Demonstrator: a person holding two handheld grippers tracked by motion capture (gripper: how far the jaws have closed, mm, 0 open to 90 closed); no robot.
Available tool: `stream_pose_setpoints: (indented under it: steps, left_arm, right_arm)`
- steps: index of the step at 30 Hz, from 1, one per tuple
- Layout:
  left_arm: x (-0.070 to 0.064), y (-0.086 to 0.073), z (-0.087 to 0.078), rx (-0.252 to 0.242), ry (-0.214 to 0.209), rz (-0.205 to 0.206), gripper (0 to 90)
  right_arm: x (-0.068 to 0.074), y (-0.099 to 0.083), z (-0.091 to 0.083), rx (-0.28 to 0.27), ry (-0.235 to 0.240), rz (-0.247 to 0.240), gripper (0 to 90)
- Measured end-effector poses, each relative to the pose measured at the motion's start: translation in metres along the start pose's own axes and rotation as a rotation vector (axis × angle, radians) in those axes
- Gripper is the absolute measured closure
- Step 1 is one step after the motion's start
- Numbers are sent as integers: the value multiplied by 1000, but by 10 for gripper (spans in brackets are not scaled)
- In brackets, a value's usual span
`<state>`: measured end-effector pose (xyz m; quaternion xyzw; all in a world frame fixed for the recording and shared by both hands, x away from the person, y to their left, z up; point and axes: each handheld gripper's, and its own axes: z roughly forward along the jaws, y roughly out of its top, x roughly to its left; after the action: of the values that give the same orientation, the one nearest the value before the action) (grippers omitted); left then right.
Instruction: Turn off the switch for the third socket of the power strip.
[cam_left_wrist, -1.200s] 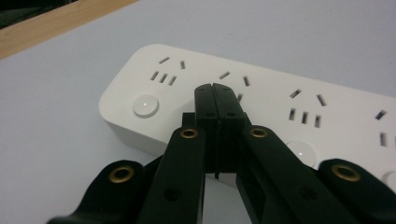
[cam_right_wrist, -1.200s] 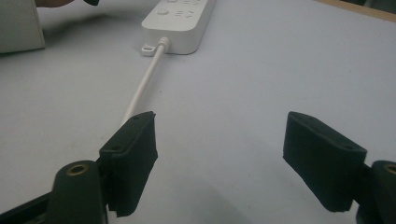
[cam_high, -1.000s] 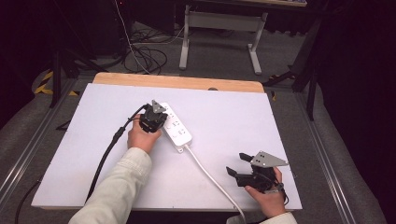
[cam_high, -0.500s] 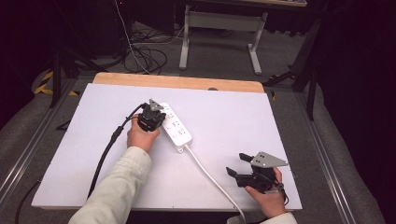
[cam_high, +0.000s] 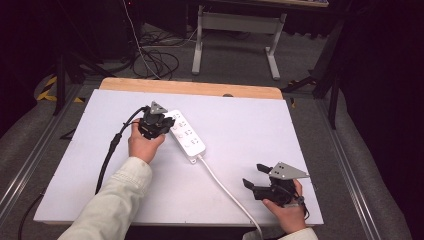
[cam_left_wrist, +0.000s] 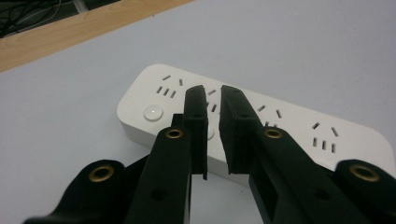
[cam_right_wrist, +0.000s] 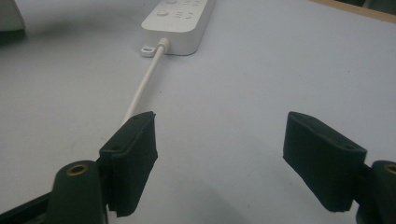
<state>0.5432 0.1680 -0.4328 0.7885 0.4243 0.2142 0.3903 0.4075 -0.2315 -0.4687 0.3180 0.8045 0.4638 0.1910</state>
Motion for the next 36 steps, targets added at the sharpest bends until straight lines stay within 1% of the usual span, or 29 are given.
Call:
stream_pose_setpoints:
  steps: [6, 7, 8, 10, 11, 12, 13, 14, 15, 16, 17, 19, 21, 22, 25, 26, 28, 30, 31, 33, 36]
  left_arm:
    - [2, 4, -8, -28, -12, -11, 813]
    - [2, 4, -9, -27, -13, -14, 812]
    - [2, 4, -10, -30, -14, -6, 811]
    - [1, 4, -10, -30, -24, -17, 805]
    - [0, 4, -10, -30, -19, -12, 799]
    - [0, 4, -11, -29, -25, -14, 786]
    - [-1, 5, -12, -30, -24, -23, 759]
    - [-1, 6, -13, -32, -25, -33, 663]
    - [-1, 6, -15, -36, -34, -37, 663]
    - [-2, 7, -16, -43, -45, -40, 579]
    - [-3, 8, -19, -47, -46, -39, 579]
    - [-4, 9, -24, -49, -49, -32, 470]
    - [-6, 10, -30, -56, -66, -24, 421]
    - [-7, 11, -34, -58, -64, -15, 387]
    - [-12, 12, -46, -61, -69, 2, 329]
    - [-13, 12, -50, -64, -81, 1, 321]
    - [-14, 13, -59, -61, -88, 2, 314]
    - [-16, 12, -69, -70, -110, -5, 305]
    - [-17, 12, -75, -75, -113, 5, 302]
    - [-19, 11, -84, -85, -119, 11, 284]
    - [-22, 6, -97, -105, -116, 30, 263]
  right_arm:
    - [-1, 0, 1, 2, 1, 0, 264]
    - [-1, 0, 1, 3, 0, 0, 264]
    - [-1, 0, 1, 3, 0, 0, 264]
    - [-1, 0, 0, 1, 2, 0, 264]
    - [-1, 0, 0, 1, 2, 0, 264]
    - [0, 0, 0, 1, 2, 1, 264]
    - [0, 0, 0, 1, 1, 0, 264]
    - [-1, 0, 0, 2, 1, 0, 264]
    - [-1, 0, 0, 2, 1, 0, 264]
    - [-1, 0, 0, 1, 0, 3, 264]
    - [-1, 0, 0, 1, 0, 3, 264]
    - [-1, 0, 0, 0, -1, 2, 264]
    - [0, 0, 0, -3, -2, 3, 264]
    - [0, 0, 0, -3, -3, 4, 264]
    - [-1, 0, 0, -2, -3, 5, 264]
    - [-1, 0, 0, -1, -3, 6, 264]
    - [-1, 0, 0, -1, -4, 7, 264]
    - [-1, 0, 0, -2, -5, 7, 264]
    - [-1, 0, 0, -3, -5, 6, 264]
    - [-1, 0, 0, -3, -6, 6, 264]
    - [-1, 0, 0, -3, -7, 6, 264]
